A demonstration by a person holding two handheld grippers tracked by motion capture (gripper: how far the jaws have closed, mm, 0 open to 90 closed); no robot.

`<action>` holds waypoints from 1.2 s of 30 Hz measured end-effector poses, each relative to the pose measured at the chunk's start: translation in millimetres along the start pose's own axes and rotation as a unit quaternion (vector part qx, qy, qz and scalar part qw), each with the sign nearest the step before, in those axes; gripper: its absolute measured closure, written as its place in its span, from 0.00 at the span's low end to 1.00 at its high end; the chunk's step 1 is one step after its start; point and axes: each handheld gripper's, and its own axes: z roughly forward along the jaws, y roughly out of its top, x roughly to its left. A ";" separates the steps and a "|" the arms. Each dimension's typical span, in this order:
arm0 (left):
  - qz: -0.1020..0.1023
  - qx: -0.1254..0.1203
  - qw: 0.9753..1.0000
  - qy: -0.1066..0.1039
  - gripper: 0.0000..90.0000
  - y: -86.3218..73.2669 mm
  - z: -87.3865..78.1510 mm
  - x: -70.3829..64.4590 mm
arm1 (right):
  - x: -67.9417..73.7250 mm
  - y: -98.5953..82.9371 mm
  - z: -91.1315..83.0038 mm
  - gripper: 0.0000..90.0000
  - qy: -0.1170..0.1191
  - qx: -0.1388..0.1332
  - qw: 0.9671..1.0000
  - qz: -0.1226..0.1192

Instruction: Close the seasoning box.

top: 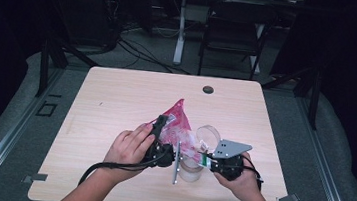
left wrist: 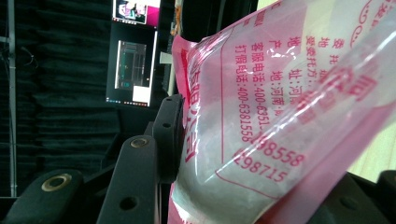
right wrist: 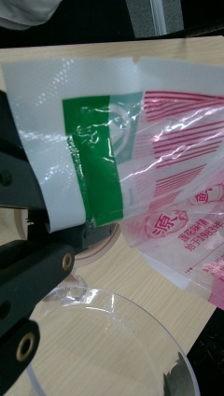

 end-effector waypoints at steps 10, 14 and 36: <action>-0.002 0.001 1.000 -0.003 0.68 -2.0 0.9 -0.8 | 0.4 0.0 0.7 1.00 0.000 0.000 1.000 -0.001; -0.003 0.002 1.000 -0.005 0.68 -2.2 1.0 -1.1 | 0.5 -0.1 0.8 1.00 0.000 0.001 1.000 -0.001; -0.024 0.008 0.999 -0.020 0.68 -8.5 3.0 -4.7 | 1.8 1.5 0.3 1.00 -0.004 -0.001 1.000 -0.004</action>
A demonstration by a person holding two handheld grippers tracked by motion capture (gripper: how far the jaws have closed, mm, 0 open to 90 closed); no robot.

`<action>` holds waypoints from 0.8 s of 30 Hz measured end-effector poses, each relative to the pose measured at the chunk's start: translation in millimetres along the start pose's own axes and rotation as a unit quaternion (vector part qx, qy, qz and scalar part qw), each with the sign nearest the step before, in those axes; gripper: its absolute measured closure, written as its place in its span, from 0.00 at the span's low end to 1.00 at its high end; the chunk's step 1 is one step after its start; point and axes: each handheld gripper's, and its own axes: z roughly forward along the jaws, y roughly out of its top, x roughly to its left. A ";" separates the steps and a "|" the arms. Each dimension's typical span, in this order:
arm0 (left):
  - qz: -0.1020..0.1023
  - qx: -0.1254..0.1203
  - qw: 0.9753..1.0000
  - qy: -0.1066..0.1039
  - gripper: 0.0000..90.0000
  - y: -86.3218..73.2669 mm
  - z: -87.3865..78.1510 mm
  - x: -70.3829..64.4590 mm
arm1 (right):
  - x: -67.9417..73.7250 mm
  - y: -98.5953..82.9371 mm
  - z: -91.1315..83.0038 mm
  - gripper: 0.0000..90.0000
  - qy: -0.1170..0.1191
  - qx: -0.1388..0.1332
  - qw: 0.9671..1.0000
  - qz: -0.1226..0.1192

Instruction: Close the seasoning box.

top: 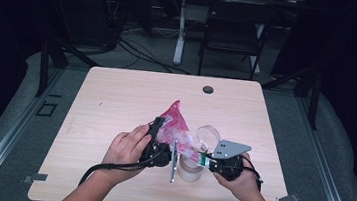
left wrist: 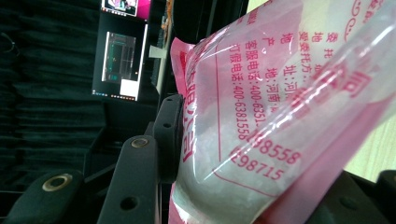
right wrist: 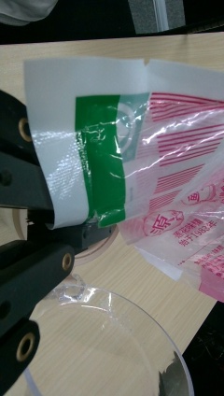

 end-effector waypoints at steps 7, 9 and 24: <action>-0.008 -0.001 1.000 -0.006 0.69 -1.6 0.7 -0.6 | 0.2 0.4 -0.3 1.00 -0.001 -0.001 1.000 0.000; -0.011 0.000 1.000 -0.007 0.69 -2.1 0.8 -0.5 | 0.2 0.8 -0.8 1.00 -0.002 -0.001 1.000 0.000; -0.025 0.004 0.999 -0.020 0.70 -6.1 2.0 -3.5 | 1.3 2.6 -2.6 1.00 -0.007 -0.004 1.000 -0.003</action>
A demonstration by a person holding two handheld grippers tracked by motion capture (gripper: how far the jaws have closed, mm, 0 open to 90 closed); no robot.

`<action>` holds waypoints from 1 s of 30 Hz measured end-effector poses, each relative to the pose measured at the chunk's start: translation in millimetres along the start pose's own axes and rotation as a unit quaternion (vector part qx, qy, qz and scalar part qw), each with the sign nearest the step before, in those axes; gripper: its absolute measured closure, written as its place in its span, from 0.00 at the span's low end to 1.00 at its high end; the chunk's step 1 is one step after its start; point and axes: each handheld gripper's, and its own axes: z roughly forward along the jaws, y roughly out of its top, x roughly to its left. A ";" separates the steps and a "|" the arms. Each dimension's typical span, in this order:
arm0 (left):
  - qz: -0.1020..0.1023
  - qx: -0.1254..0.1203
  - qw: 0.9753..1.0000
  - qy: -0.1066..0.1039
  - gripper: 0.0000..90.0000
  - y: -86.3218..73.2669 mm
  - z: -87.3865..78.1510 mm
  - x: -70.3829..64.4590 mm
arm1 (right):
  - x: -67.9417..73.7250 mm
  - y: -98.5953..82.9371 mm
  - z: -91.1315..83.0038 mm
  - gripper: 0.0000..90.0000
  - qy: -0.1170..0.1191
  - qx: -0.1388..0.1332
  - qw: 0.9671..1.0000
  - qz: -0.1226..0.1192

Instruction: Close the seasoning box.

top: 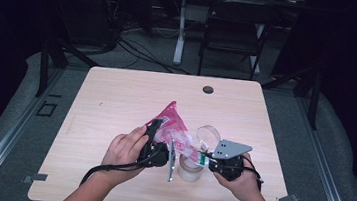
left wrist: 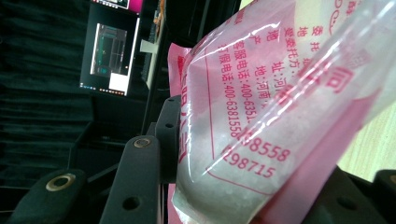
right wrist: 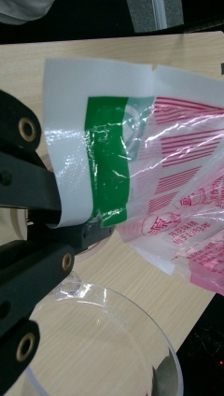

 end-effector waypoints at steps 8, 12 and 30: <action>-0.006 0.004 1.000 -0.007 0.71 -2.3 1.3 -2.7 | 0.4 0.6 -0.5 1.00 -0.005 0.000 1.000 -0.002; -0.013 0.007 1.000 -0.013 0.71 -3.6 1.8 -4.0 | 0.6 0.6 -0.3 1.00 -0.004 -0.002 1.000 -0.001; -0.041 0.015 0.999 -0.029 0.72 -12.9 1.9 -10.1 | 3.6 2.4 2.7 1.00 -0.003 -0.004 1.000 -0.004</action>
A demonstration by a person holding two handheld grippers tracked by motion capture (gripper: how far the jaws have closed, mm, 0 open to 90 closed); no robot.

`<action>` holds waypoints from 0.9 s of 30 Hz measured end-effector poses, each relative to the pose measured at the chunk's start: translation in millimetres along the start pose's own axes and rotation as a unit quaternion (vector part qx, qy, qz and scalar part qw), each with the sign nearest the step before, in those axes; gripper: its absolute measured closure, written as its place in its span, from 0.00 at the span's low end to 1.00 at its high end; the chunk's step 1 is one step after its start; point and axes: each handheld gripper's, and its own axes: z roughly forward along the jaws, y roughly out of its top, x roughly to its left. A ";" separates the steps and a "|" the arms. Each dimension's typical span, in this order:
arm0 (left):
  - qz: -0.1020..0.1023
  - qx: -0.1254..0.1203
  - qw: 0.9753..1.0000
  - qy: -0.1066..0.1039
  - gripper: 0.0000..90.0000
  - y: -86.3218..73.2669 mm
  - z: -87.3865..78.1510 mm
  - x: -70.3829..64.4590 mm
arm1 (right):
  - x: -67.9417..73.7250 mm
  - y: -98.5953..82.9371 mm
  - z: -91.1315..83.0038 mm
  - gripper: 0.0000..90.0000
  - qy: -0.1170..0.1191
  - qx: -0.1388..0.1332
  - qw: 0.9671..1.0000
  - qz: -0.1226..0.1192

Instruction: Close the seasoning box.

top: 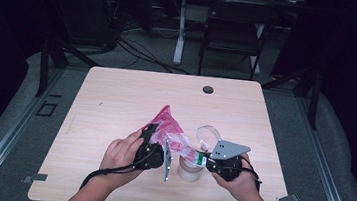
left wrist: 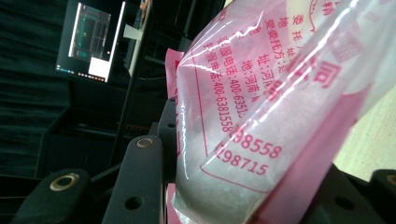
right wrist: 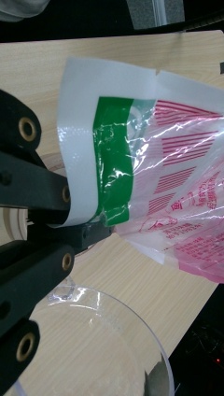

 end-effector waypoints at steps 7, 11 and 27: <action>-0.030 0.005 0.999 -0.011 0.72 -5.9 0.4 -3.5 | 1.6 2.3 1.4 1.00 0.000 -0.002 1.000 0.001; -0.038 0.005 0.999 -0.014 0.72 -9.5 1.0 -7.1 | 2.7 2.9 2.2 1.00 0.001 -0.005 1.000 0.003; -0.090 0.005 0.995 -0.040 0.72 -21.7 4.4 -14.4 | 6.3 7.1 5.6 1.00 0.005 -0.009 1.000 -0.002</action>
